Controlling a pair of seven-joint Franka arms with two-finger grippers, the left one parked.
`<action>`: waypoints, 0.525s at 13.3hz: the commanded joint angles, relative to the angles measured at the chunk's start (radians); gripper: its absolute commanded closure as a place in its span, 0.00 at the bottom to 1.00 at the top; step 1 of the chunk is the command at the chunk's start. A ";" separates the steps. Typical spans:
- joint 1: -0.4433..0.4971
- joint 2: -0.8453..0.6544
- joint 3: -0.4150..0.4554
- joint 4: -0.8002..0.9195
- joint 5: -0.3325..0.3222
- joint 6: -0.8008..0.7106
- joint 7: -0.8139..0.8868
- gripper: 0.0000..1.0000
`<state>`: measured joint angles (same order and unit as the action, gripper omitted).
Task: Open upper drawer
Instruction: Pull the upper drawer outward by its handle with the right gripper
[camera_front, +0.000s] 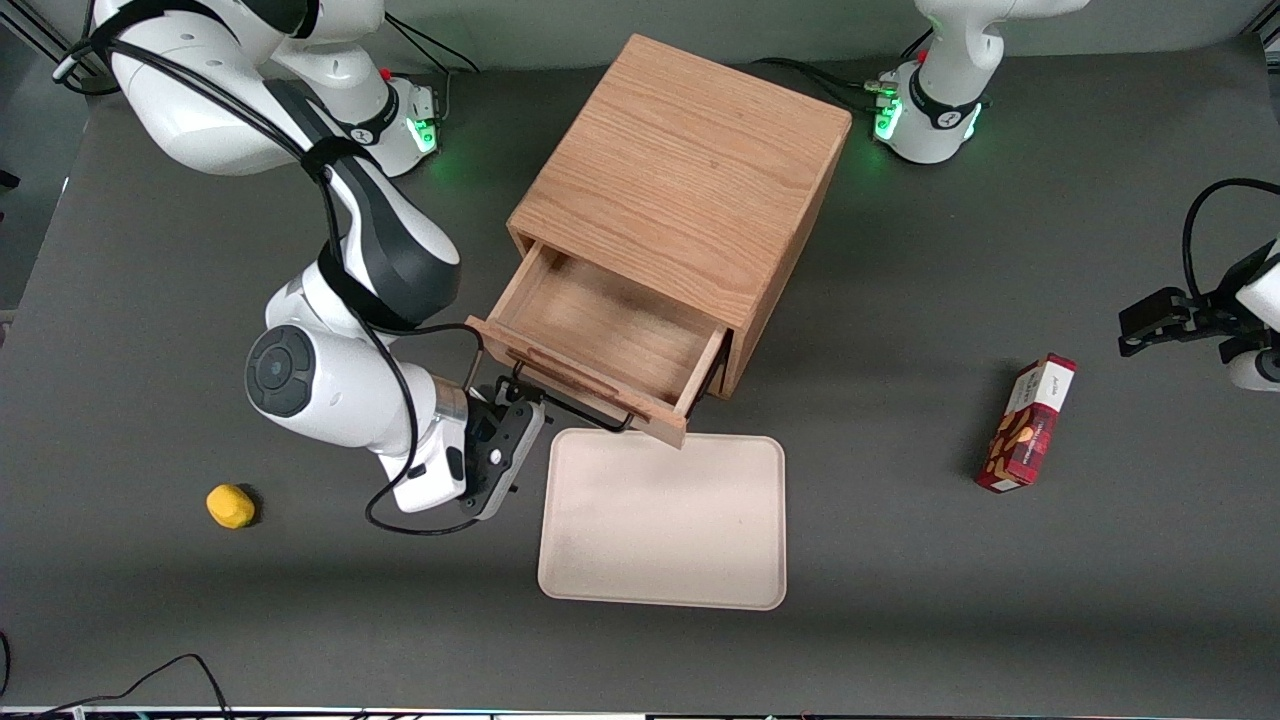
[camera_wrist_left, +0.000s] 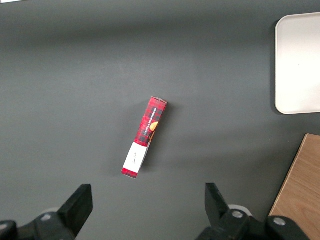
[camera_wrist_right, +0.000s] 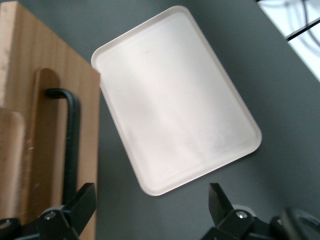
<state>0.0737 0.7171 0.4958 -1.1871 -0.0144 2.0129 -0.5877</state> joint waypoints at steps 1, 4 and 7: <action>0.012 0.022 -0.008 0.041 -0.016 0.018 -0.021 0.00; 0.009 0.024 0.001 0.035 0.042 -0.008 -0.015 0.00; 0.014 0.024 0.000 -0.005 0.192 -0.059 -0.014 0.00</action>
<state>0.0830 0.7247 0.4928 -1.1889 0.1153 1.9749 -0.5928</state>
